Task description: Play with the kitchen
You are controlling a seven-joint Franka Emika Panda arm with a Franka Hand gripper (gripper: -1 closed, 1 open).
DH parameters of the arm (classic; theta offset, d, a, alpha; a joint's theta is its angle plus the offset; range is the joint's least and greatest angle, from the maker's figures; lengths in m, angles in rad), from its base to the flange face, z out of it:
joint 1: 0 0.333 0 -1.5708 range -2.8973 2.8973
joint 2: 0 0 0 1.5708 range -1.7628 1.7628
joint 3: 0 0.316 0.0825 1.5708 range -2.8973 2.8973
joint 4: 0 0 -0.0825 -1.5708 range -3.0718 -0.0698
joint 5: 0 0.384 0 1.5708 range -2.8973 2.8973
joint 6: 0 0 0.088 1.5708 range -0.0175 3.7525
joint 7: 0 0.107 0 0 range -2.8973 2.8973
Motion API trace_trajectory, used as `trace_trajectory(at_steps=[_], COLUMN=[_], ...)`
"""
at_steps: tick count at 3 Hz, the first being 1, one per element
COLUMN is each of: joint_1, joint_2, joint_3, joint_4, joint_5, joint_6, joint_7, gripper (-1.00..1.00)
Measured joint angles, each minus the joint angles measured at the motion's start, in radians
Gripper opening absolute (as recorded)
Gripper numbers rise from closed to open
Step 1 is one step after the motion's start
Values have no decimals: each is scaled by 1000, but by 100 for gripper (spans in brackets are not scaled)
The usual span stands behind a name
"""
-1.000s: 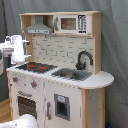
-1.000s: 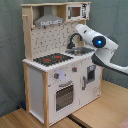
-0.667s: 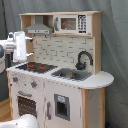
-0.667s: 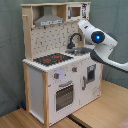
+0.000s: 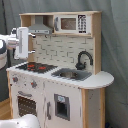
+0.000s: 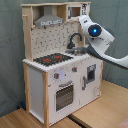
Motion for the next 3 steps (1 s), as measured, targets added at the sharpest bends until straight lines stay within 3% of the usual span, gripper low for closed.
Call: trace_trajectory(at_steps=[3], joint_1=[-138], joint_2=[119], joint_3=[24], joint_4=[186], joint_5=[138], joint_6=[-19], joint_7=[137], gripper=[100])
